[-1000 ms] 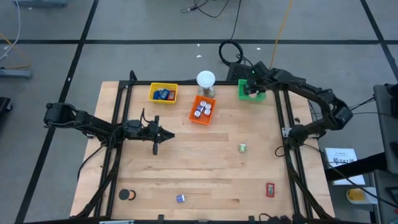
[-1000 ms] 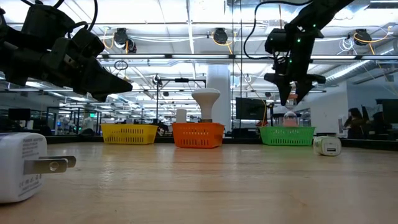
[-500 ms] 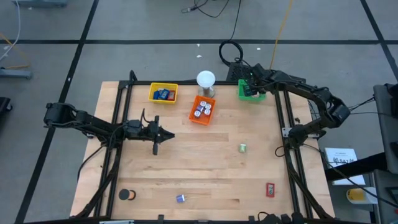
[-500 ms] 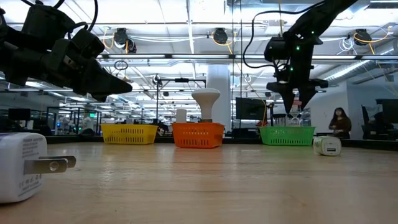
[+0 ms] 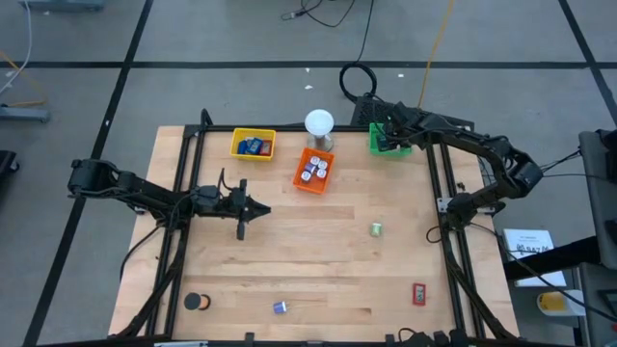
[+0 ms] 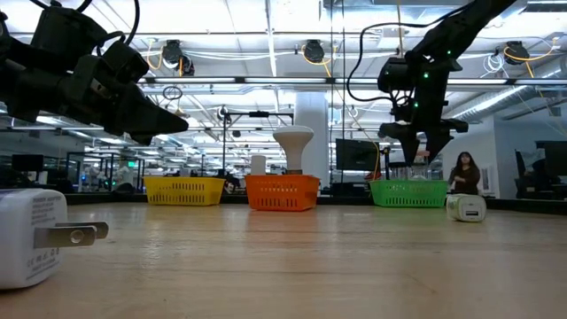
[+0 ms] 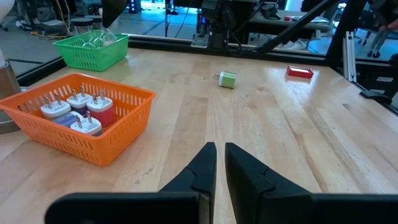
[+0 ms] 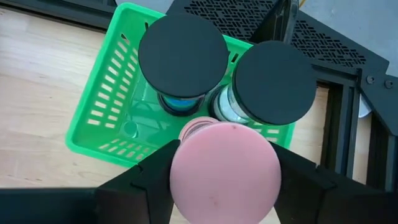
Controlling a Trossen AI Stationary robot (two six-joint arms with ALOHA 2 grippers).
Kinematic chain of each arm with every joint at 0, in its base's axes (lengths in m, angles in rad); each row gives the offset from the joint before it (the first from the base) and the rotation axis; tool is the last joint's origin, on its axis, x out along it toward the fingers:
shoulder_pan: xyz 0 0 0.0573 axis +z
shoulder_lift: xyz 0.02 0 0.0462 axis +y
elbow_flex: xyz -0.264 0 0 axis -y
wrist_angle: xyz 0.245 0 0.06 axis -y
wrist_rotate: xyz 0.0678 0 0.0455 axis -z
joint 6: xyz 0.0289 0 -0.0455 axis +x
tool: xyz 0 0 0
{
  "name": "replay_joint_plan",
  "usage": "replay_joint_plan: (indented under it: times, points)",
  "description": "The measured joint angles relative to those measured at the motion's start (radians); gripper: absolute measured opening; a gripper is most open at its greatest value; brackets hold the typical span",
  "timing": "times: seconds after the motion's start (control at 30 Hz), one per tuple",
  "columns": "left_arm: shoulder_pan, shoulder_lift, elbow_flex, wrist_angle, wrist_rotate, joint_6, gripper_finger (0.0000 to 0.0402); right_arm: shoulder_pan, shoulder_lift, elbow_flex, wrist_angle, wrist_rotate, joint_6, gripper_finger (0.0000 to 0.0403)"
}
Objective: Pick & Place Office items
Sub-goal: Put the pink sandglass timer into the green bin, then put the green charger adapter into the orange bin
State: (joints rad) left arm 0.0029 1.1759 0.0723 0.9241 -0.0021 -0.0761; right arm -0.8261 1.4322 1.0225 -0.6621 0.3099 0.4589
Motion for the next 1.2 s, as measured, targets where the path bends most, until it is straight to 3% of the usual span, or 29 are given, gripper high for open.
replay_joint_plan:
  times: [0.37,0.6,0.9,1.2]
  points:
    - [0.0,0.0,0.0,0.0,0.0,0.001,0.0031,0.0,-0.01,0.0,0.001,0.004,-0.008,0.0257]
    - [0.0,0.0,0.0,0.0,0.0,0.002,0.0031,0.0,-0.116,0.0,0.012,0.06,-0.03,0.0247]
    - [0.001,0.0,0.0,0.033,0.0,0.003,0.0031,0.042,-0.307,0.0,-0.003,0.057,-0.102,0.0173]
    - [-0.025,0.001,0.0,0.012,-0.011,-0.02,0.0031,0.26,-0.374,-0.001,0.002,0.006,-0.143,0.0059]
